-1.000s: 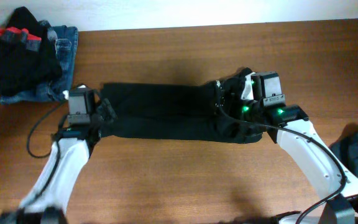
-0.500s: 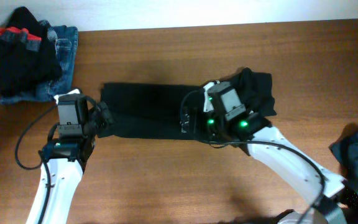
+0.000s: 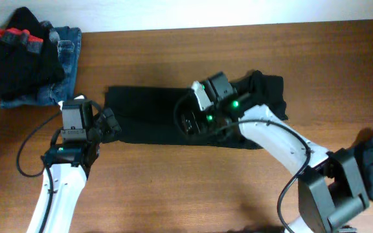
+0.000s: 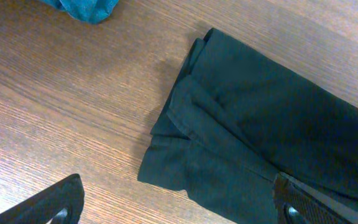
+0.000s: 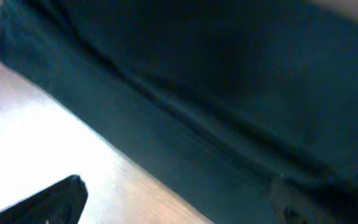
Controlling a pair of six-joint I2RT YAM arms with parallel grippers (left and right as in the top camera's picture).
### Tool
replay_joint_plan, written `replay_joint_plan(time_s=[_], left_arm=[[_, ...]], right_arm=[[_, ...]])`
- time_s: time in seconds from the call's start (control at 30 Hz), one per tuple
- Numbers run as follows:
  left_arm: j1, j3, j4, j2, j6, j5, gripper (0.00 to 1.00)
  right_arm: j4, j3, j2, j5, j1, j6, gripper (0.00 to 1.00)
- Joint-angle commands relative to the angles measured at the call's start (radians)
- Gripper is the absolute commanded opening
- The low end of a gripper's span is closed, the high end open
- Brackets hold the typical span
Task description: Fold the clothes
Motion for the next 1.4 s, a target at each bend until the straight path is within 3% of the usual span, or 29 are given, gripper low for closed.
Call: replay_joint_plan(time_s=[0.0,0.7,1.37], left_arm=[[-0.004,0.01,-0.001,0.005,0.013,-0.011,0.96],[-0.004,0.01,-0.001,0.084,0.012,-0.01,0.97],[-0.004,0.01,-0.004,0.117,0.012,0.008,0.97]], right_arm=[[-0.071,0.096,0.06,0.113,-0.004,-0.257,0.99],[-0.165,0.106,0.235,-0.021,0.021,-0.488,0.99],[-0.168,0.106,0.306,-0.019,0.024,-0.54,1.0]])
